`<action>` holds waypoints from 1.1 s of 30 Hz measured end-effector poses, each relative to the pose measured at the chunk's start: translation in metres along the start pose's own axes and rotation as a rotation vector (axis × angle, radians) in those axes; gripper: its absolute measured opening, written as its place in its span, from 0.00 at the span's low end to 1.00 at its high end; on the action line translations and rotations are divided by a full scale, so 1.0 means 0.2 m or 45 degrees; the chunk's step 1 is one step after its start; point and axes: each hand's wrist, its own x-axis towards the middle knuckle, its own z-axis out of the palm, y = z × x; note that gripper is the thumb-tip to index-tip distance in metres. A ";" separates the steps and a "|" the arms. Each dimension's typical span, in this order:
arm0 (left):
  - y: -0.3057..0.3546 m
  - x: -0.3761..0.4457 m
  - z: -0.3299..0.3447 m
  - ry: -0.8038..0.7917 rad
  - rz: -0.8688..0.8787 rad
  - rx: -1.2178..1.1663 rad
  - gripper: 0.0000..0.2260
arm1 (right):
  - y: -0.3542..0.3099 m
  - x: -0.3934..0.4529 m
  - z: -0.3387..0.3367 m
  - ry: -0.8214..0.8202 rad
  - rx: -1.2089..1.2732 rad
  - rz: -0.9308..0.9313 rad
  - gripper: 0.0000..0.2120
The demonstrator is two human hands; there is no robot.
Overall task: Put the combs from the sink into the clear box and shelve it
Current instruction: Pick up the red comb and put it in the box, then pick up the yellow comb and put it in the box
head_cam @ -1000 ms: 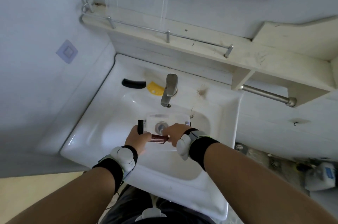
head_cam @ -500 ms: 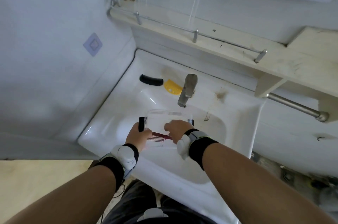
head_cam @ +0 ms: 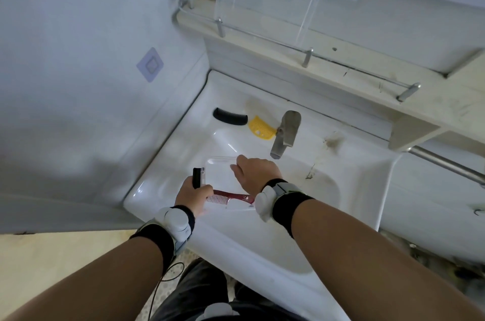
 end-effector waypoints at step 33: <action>0.09 0.40 -0.23 0.026 -0.007 -0.135 0.17 | 0.17 0.71 0.06 0.069 -0.088 0.747 0.17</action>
